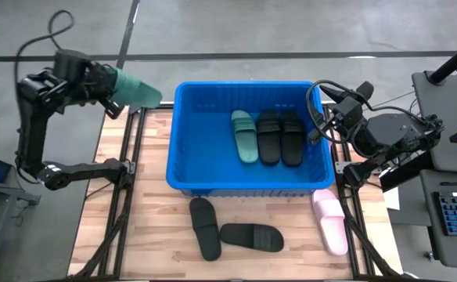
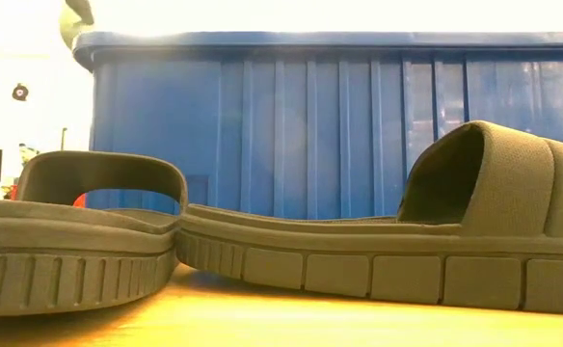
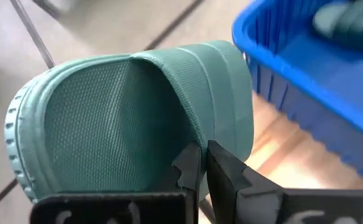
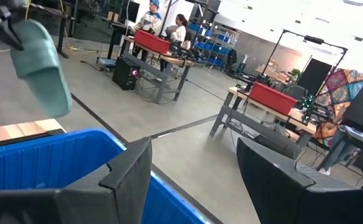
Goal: Pick and place slides into bin
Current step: Put the green slide into the blue container
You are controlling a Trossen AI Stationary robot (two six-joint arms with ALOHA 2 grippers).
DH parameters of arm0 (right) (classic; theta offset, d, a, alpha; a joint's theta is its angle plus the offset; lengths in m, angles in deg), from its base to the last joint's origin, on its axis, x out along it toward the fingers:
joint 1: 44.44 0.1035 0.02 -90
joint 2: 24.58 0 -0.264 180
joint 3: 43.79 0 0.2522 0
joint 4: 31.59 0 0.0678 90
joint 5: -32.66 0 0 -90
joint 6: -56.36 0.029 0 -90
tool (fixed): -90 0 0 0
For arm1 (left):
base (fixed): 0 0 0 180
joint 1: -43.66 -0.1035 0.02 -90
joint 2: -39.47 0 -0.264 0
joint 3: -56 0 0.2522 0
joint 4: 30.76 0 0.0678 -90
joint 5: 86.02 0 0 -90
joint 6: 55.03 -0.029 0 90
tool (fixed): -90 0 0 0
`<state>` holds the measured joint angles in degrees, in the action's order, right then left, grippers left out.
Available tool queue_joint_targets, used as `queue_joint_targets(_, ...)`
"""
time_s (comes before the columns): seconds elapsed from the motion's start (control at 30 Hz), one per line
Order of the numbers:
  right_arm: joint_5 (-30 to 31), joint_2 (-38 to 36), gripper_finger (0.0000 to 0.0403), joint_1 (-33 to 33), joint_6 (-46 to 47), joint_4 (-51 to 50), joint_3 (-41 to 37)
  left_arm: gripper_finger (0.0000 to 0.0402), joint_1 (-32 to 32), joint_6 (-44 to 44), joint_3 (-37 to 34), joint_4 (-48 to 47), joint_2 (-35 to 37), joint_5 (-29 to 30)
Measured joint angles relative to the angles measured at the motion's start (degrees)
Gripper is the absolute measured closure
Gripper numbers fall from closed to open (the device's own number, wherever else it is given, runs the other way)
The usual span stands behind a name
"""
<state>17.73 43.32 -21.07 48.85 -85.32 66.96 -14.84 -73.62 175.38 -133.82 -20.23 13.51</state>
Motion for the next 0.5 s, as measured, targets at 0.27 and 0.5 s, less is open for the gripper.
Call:
queue_joint_targets(0.27, 0.0, -0.01, 0.0177, 0.0, 0.0, 0.0, 0.0, 0.0401, 0.0, -0.33, 5.12, 4.74, -1.43, -7.8)
queue_joint_targets(0.5, 0.0, 0.01, 0.0177, -0.01, 0.0, 0.0, 0.0, 0.0401, 0.02, -1.17, 5.39, 10.0, -3.49, -17.01)
